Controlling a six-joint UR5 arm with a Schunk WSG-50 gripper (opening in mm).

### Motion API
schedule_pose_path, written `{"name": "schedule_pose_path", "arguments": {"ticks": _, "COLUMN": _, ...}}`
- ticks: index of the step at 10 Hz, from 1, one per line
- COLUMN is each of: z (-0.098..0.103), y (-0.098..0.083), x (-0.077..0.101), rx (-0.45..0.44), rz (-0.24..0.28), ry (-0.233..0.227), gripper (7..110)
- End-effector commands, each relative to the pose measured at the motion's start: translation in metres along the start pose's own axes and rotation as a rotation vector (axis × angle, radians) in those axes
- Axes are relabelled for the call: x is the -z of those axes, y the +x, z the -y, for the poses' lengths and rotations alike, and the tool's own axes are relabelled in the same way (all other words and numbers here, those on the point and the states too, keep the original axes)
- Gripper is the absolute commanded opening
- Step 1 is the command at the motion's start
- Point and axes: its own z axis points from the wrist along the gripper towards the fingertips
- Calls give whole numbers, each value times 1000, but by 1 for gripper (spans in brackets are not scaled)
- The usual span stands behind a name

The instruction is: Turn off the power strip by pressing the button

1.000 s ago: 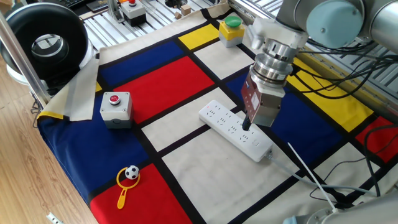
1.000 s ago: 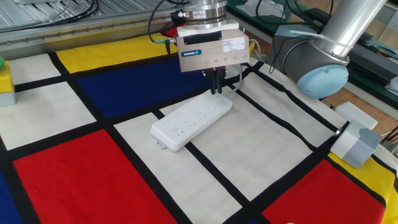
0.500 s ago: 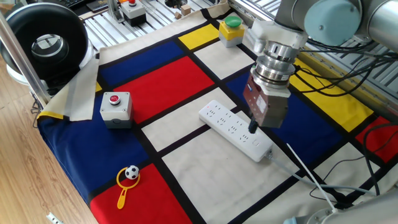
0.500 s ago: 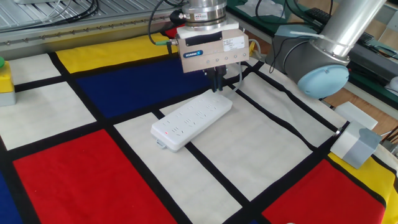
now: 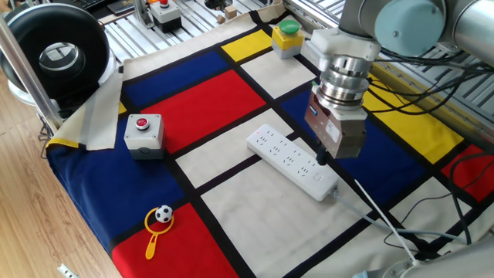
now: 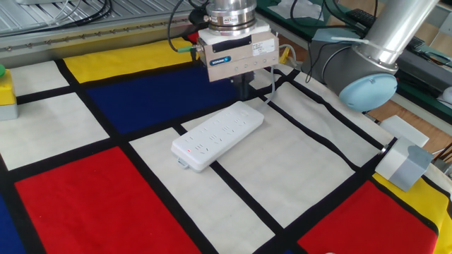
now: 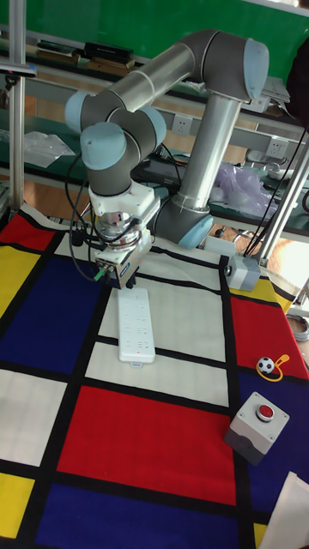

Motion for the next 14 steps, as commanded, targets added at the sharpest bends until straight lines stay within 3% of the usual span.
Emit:
{"name": "schedule_pose_path", "arguments": {"ticks": 1, "z": -13, "y": -12, "x": 2, "rx": 84, "rz": 52, "ry": -53, "gripper": 7}}
{"name": "schedule_pose_path", "arguments": {"ticks": 2, "z": -19, "y": -17, "x": 3, "rx": 71, "rz": 72, "ry": -73, "gripper": 7}}
{"name": "schedule_pose_path", "arguments": {"ticks": 5, "z": -18, "y": -22, "x": 3, "rx": 101, "rz": 91, "ry": -69, "gripper": 7}}
{"name": "schedule_pose_path", "arguments": {"ticks": 7, "z": -8, "y": -11, "x": 2, "rx": 42, "rz": 45, "ry": -31, "gripper": 7}}
{"name": "schedule_pose_path", "arguments": {"ticks": 8, "z": 24, "y": 16, "x": 3, "rx": -6, "rz": -65, "ry": 96, "gripper": 7}}
{"name": "schedule_pose_path", "arguments": {"ticks": 9, "z": 56, "y": 53, "x": 14, "rx": -71, "rz": -209, "ry": 235, "gripper": 7}}
{"name": "schedule_pose_path", "arguments": {"ticks": 10, "z": 53, "y": 71, "x": 18, "rx": -98, "rz": -280, "ry": 229, "gripper": 7}}
{"name": "schedule_pose_path", "arguments": {"ticks": 11, "z": 36, "y": 53, "x": 10, "rx": -58, "rz": -210, "ry": 152, "gripper": 7}}
{"name": "schedule_pose_path", "arguments": {"ticks": 13, "z": -2, "y": 14, "x": 2, "rx": 107, "rz": -57, "ry": -13, "gripper": 7}}
{"name": "schedule_pose_path", "arguments": {"ticks": 14, "z": -10, "y": 8, "x": 2, "rx": 147, "rz": -28, "ry": -42, "gripper": 7}}
